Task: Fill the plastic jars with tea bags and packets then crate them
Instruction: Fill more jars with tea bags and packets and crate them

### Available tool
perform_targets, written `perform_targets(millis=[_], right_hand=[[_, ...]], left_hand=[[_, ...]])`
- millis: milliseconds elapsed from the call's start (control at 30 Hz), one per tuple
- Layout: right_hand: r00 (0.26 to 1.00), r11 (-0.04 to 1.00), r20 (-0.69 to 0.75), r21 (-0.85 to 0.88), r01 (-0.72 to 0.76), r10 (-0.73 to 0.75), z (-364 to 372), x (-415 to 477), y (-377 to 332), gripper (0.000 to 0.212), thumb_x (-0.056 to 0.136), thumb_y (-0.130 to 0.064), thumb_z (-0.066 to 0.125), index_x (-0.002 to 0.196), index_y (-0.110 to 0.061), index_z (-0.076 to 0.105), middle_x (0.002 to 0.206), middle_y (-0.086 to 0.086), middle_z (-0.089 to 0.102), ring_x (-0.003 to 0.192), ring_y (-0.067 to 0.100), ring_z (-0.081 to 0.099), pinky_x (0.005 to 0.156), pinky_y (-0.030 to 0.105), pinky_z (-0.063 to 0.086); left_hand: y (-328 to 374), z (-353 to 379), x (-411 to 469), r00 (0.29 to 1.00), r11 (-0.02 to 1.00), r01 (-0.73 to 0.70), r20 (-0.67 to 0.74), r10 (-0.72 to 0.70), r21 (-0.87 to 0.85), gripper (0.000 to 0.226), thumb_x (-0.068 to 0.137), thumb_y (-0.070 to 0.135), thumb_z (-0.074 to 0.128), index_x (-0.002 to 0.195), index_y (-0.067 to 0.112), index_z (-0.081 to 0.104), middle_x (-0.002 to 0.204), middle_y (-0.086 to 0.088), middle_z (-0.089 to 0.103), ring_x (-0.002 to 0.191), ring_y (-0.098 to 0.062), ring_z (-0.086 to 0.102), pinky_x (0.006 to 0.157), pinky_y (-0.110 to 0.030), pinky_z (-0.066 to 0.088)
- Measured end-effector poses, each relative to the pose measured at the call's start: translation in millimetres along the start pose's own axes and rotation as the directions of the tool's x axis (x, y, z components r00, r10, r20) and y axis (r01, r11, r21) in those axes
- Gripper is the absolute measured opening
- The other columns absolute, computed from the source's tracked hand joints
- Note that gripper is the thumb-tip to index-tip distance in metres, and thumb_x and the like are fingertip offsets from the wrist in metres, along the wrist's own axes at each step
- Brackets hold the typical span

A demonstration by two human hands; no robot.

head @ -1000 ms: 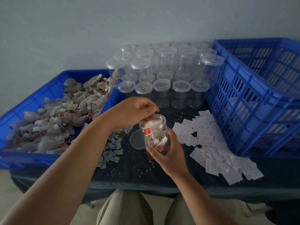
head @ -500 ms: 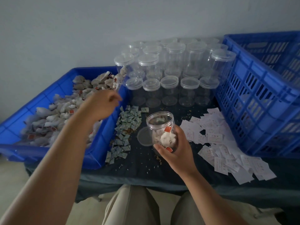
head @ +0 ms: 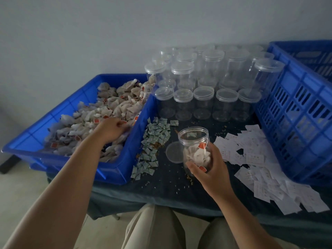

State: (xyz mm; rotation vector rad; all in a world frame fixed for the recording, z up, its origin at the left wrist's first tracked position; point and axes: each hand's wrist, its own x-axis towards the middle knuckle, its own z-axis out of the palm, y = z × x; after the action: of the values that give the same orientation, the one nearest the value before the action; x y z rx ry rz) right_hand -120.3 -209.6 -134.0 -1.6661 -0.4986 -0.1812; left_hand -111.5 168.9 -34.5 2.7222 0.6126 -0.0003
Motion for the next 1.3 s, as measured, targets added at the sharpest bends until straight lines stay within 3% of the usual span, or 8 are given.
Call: perform_targets(millis=[233, 467, 567, 633, 800, 967, 1100, 1300], right_hand=[[1.0, 1.0, 0.015, 0.012, -0.025, 0.025, 1, 1, 0, 0.071, 0.081, -0.066, 0.083, 0.137, -0.032, 0.056, 0.118, -0.01, 0.072, 0.101, 0.016, 0.076, 0.077, 0.027, 0.064], [0.998, 0.999, 0.056, 0.011, -0.039, 0.039, 2, -1, -3, 0.077, 0.077, -0.069, 0.085, 0.142, -0.039, 0.053, 0.124, -0.014, 0.072, 0.106, 0.012, 0.076, 0.08, 0.026, 0.064], [0.999, 1.0, 0.045, 0.008, -0.028, 0.028, 1, -3, -7, 0.073, 0.077, -0.065, 0.086, 0.139, -0.042, 0.054, 0.123, -0.016, 0.072, 0.105, 0.008, 0.075, 0.08, 0.017, 0.06], [0.999, 0.999, 0.036, 0.021, -0.034, 0.033, 1, -3, -8, 0.07, 0.078, -0.065, 0.086, 0.137, -0.042, 0.055, 0.121, -0.014, 0.073, 0.104, 0.01, 0.075, 0.079, 0.016, 0.059], [0.999, 1.0, 0.052, 0.017, -0.011, 0.01, 1, -1, -4, 0.063, 0.082, -0.053, 0.088, 0.135, -0.039, 0.057, 0.12, -0.011, 0.073, 0.104, 0.015, 0.075, 0.078, 0.018, 0.06], [0.998, 1.0, 0.062, -0.012, 0.011, -0.01, 2, -1, 0, 0.062, 0.082, -0.057, 0.086, 0.135, -0.045, 0.054, 0.121, -0.014, 0.072, 0.104, 0.012, 0.075, 0.079, 0.02, 0.061], [0.999, 1.0, 0.045, -0.001, 0.026, -0.026, 1, -2, -1, 0.061, 0.082, -0.068, 0.082, 0.134, -0.05, 0.054, 0.121, -0.015, 0.072, 0.103, 0.01, 0.075, 0.077, 0.017, 0.06], [0.999, 0.999, 0.047, -0.024, 0.028, -0.027, 2, -1, -2, 0.062, 0.08, -0.054, 0.086, 0.132, -0.054, 0.052, 0.12, -0.018, 0.072, 0.102, 0.005, 0.075, 0.076, 0.013, 0.058]], left_hand=[[23, -29, -21, 0.961, 0.606, -0.013, -0.177, -0.211, -0.796, 0.031, 0.095, 0.04, 0.068, 0.116, 0.018, 0.062, 0.097, -0.003, 0.08, 0.09, -0.024, 0.08, 0.074, -0.043, 0.065], [129, -39, -81, 0.881, 0.802, -0.473, -0.2, 0.428, -0.365, 0.024, 0.087, 0.05, 0.075, 0.103, 0.036, 0.065, 0.093, 0.024, 0.071, 0.071, 0.006, 0.065, 0.059, -0.012, 0.053], [163, -17, -96, 0.814, 0.81, -0.546, 0.092, 0.573, -0.214, 0.036, 0.094, 0.066, 0.06, 0.119, 0.042, 0.07, 0.13, 0.028, 0.065, 0.108, 0.02, 0.057, 0.098, -0.018, 0.051], [163, -9, -92, 0.793, 0.831, -0.512, 0.253, 0.555, -0.217, 0.037, 0.103, 0.065, 0.046, 0.124, 0.046, 0.07, 0.144, 0.028, 0.056, 0.121, 0.022, 0.047, 0.105, -0.021, 0.039], [98, -35, -41, 0.963, 0.957, -0.263, -0.094, 0.252, -0.122, 0.016, 0.106, 0.036, 0.056, 0.106, 0.04, 0.071, 0.107, 0.015, 0.073, 0.088, -0.009, 0.071, 0.081, -0.032, 0.058], [28, -11, -18, 0.91, 0.881, -0.124, 0.406, -0.082, 0.457, 0.034, 0.104, 0.021, 0.059, 0.136, 0.029, 0.061, 0.136, -0.002, 0.064, 0.1, -0.016, 0.057, 0.092, -0.036, 0.049], [21, 9, -25, 0.912, 0.911, -0.071, 0.396, -0.105, 0.406, 0.022, 0.108, 0.023, 0.053, 0.118, 0.013, 0.07, 0.114, -0.003, 0.07, 0.104, -0.024, 0.069, 0.099, -0.038, 0.054], [21, 0, -19, 0.991, 0.995, 0.021, 0.127, -0.034, 0.102, 0.029, 0.106, 0.018, 0.053, 0.08, 0.012, 0.066, 0.083, -0.005, 0.071, 0.071, -0.016, 0.061, 0.067, -0.034, 0.044]])
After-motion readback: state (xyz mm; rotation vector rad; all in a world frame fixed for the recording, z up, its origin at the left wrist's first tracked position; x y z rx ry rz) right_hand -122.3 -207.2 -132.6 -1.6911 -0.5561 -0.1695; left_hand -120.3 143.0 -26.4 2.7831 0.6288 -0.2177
